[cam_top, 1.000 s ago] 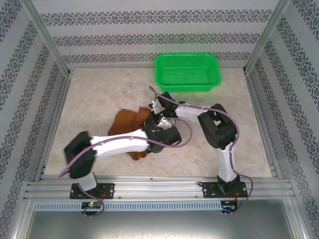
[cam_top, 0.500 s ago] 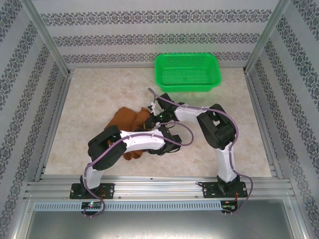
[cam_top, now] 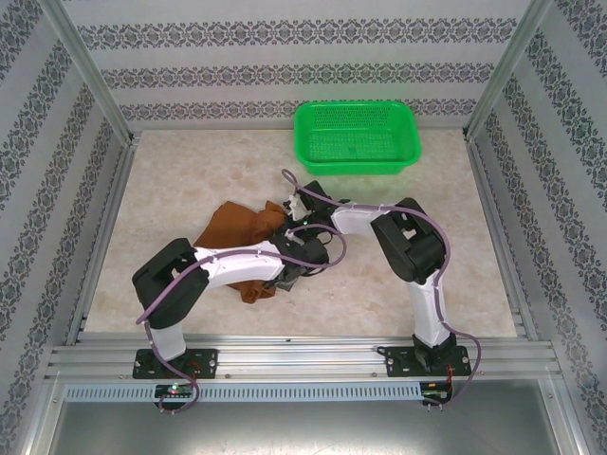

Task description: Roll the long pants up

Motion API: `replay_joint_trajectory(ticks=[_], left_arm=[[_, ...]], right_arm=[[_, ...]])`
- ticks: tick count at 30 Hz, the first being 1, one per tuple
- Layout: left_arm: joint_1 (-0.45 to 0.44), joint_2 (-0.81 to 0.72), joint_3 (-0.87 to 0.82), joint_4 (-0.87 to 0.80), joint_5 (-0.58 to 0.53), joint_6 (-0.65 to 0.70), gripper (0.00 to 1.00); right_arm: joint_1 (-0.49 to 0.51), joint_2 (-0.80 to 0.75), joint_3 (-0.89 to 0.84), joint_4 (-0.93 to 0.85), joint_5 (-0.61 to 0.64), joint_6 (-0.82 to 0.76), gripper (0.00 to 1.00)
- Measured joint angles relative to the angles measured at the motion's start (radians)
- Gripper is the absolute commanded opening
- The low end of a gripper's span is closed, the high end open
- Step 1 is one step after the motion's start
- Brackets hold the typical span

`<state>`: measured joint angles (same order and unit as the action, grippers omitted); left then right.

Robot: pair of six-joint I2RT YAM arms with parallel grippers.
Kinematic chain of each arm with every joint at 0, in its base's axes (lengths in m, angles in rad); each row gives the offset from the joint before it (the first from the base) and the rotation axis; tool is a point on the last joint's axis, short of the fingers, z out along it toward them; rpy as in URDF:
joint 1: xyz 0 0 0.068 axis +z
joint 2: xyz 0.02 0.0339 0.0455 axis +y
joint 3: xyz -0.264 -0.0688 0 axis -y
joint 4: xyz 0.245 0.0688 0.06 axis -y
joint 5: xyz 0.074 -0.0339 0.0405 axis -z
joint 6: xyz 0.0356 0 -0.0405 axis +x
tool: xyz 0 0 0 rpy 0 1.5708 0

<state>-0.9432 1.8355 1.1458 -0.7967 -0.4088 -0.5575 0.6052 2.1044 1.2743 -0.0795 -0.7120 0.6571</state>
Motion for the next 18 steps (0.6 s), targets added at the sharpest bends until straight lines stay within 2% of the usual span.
replay_joint_trajectory(ticks=[6,10,11,13,15,18], left_arm=[[0.008,-0.016,-0.020,0.092,0.059,0.128,0.00],[0.016,-0.085,-0.078,0.244,0.203,0.227,0.00],[0.025,-0.107,-0.092,0.298,0.266,0.238,0.00],[0.046,-0.139,-0.114,0.385,0.390,0.255,0.00],[0.061,-0.141,-0.122,0.445,0.495,0.266,0.00],[0.078,-0.142,-0.147,0.562,0.690,0.266,0.00]], right_arm=[[-0.032,-0.045,-0.076,0.045,0.023,0.012,0.00],[-0.077,-0.168,-0.218,0.066,0.068,0.040,0.00],[-0.094,-0.206,-0.250,0.053,0.077,0.042,0.03],[-0.143,-0.284,-0.287,0.012,0.094,0.047,0.18],[-0.191,-0.363,-0.288,-0.023,0.098,0.048,0.38],[-0.242,-0.480,-0.269,-0.069,0.111,0.024,0.48]])
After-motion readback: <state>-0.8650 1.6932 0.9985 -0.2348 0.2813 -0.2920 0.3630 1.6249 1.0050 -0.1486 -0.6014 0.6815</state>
